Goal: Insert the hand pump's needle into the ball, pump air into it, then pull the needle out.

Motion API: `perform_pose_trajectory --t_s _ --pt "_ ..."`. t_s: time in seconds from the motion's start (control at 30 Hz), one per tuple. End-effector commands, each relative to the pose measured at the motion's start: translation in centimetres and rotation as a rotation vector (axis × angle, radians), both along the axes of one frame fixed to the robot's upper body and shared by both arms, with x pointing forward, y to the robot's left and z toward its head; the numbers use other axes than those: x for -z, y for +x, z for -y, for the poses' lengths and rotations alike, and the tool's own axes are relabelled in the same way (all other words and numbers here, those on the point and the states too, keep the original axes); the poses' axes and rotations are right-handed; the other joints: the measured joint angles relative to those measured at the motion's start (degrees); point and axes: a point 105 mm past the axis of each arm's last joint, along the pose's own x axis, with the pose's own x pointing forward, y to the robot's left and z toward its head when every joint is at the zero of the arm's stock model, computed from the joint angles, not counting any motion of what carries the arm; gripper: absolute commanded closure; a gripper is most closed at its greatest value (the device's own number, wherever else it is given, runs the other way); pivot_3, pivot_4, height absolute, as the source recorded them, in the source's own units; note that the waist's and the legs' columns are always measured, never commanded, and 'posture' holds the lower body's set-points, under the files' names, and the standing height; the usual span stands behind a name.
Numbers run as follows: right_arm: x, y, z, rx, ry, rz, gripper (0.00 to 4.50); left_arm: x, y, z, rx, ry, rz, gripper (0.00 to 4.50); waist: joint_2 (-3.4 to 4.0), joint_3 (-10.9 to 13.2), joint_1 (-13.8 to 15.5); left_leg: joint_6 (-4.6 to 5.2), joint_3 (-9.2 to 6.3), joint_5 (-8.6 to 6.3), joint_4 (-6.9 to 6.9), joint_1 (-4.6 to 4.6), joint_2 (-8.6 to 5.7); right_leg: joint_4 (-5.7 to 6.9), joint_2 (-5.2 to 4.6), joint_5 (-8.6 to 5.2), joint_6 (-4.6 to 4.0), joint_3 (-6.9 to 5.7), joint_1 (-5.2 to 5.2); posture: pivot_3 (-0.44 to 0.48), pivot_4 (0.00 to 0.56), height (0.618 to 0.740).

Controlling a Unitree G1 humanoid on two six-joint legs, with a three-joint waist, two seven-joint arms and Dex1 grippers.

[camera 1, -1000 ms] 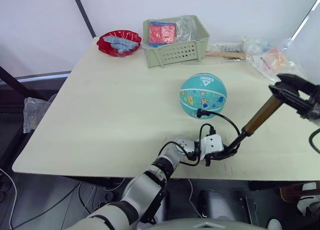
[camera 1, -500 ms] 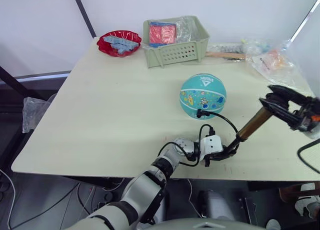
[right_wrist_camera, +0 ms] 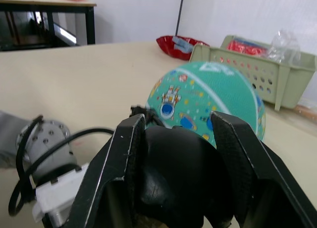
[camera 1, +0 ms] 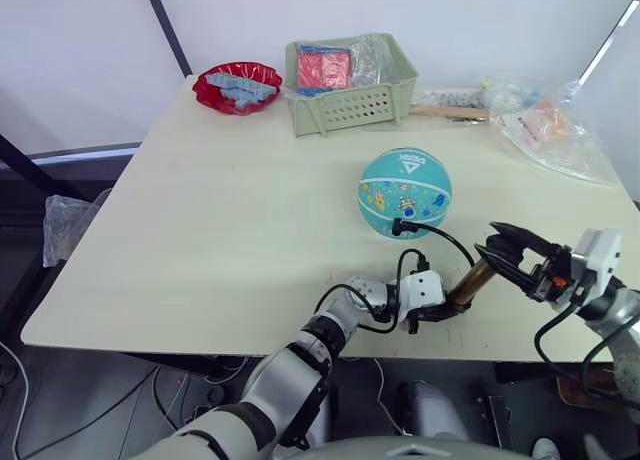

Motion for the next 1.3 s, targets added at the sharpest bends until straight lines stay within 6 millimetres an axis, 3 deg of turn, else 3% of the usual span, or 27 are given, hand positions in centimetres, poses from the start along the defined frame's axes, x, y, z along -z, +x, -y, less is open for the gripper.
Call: perform_pose_trajectory --t_s 0.03,0.57,0.97,1.07,1.3 --pt "1.7 -0.5 0.4 0.007 -0.033 -0.075 2.9 4.0 -1.5 -2.2 0.007 0.166 -0.09 3.42 0.0 0.0 0.0 0.0 0.0 0.0 0.0 0.0 0.0 0.0 0.0 0.0 0.0 0.0 0.0 0.0 0.15 0.74" --pt "-8.9 0.1 3.0 0.032 -0.018 0.149 2.9 4.2 -1.6 -2.5 0.008 0.176 -0.091 3.42 0.29 0.22 0.21 0.01 0.04 0.0 0.01 -0.1 -0.05 0.0 -0.07 0.0 0.01 0.01 -0.07 0.0 0.15 0.74" --pt "-16.9 -0.9 4.2 0.036 0.043 0.288 2.9 4.3 -1.5 -2.6 0.004 0.183 -0.09 3.42 0.3 0.27 0.19 0.01 0.09 0.01 0.02 -0.15 -0.06 0.0 -0.08 0.01 0.01 0.06 -0.08 0.0 0.15 0.74" --pt "-16.3 -0.7 4.4 0.044 0.025 0.262 2.9 4.3 -1.5 -2.5 0.006 0.183 -0.089 3.42 0.3 0.27 0.19 0.01 0.09 0.01 0.02 -0.19 -0.06 0.0 -0.08 0.01 0.01 0.06 -0.11 0.0 0.15 0.74" --pt "-11.2 0.0 3.5 0.032 -0.068 0.101 2.9 4.3 -1.5 -2.5 0.005 0.186 -0.089 3.42 0.18 0.21 0.21 0.01 0.06 0.01 0.02 -0.19 -0.06 0.0 -0.07 0.01 0.01 0.05 -0.13 0.0 0.15 0.74"
